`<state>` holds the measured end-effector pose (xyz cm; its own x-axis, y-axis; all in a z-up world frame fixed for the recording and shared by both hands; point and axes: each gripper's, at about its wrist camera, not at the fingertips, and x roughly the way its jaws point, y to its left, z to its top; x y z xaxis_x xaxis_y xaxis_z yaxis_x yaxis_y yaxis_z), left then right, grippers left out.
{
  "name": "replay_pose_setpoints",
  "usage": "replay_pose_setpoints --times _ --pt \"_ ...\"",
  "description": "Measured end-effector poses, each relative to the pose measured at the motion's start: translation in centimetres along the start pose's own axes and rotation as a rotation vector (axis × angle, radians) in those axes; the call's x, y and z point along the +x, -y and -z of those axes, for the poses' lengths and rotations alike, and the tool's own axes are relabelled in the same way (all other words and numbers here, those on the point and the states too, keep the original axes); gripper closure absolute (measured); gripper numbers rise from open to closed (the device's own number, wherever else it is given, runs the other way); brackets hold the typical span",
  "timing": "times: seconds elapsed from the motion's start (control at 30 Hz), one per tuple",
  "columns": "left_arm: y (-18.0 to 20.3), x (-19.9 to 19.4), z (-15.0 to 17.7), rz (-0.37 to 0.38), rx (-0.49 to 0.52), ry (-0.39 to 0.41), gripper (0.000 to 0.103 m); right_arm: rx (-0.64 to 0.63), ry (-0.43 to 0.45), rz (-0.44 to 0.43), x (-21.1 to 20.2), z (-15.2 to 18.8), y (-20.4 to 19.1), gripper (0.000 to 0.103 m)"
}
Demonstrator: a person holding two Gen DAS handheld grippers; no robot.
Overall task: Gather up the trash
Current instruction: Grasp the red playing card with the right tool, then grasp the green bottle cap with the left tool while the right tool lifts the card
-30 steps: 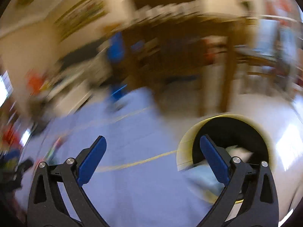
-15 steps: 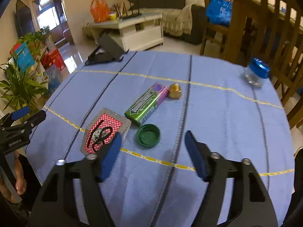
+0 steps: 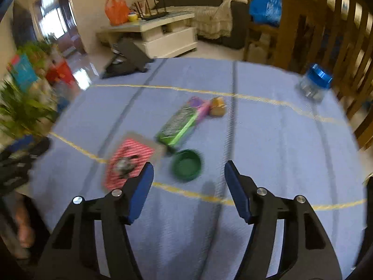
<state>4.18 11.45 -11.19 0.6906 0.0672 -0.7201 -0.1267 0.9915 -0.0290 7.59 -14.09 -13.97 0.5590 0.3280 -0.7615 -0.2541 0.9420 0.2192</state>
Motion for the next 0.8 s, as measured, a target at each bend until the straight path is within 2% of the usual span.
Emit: replay_pose_setpoints --times 0.03,0.1,0.17,0.27,0.33,0.4,0.47,0.57,0.7,0.8 --pt "-0.1 -0.1 -0.1 -0.006 -0.007 0.005 0.007 0.023 -0.002 -0.029 -0.1 0.1 -0.6 0.032" --pt "-0.3 -0.3 -0.2 -0.012 -0.015 0.016 0.007 0.042 -0.01 -0.007 0.5 0.1 -2.1 0.007" --pt "-0.4 -0.5 -0.2 -0.008 -0.013 0.023 0.007 0.039 -0.02 0.052 1.2 0.2 -3.5 0.006" --pt "-0.8 -0.8 -0.2 -0.018 -0.009 0.033 0.007 0.064 -0.046 0.064 2.6 0.7 -4.7 0.006" --pt "-1.3 -0.8 -0.3 -0.014 -0.021 0.031 0.007 0.068 -0.053 0.068 3.3 0.9 -5.1 0.009" --pt "-1.6 -0.7 -0.3 -0.007 -0.029 0.025 0.007 0.076 -0.064 0.067 4.1 0.8 -5.3 0.02" --pt "-1.7 -0.8 -0.3 -0.006 -0.029 0.026 0.007 0.047 -0.062 0.112 4.5 0.6 -5.9 0.025" --pt "-1.3 -1.1 -0.3 -0.007 -0.016 0.042 0.007 0.012 -0.051 0.149 4.5 0.6 -6.0 0.039" --pt "-1.0 -1.1 -0.3 -0.014 0.0 0.044 0.007 -0.021 -0.059 0.053 3.4 1.3 -4.7 0.042" --pt "-0.6 -1.0 -0.1 -0.003 0.012 0.044 0.007 0.04 -0.033 -0.053 0.7 1.9 -2.4 0.042"
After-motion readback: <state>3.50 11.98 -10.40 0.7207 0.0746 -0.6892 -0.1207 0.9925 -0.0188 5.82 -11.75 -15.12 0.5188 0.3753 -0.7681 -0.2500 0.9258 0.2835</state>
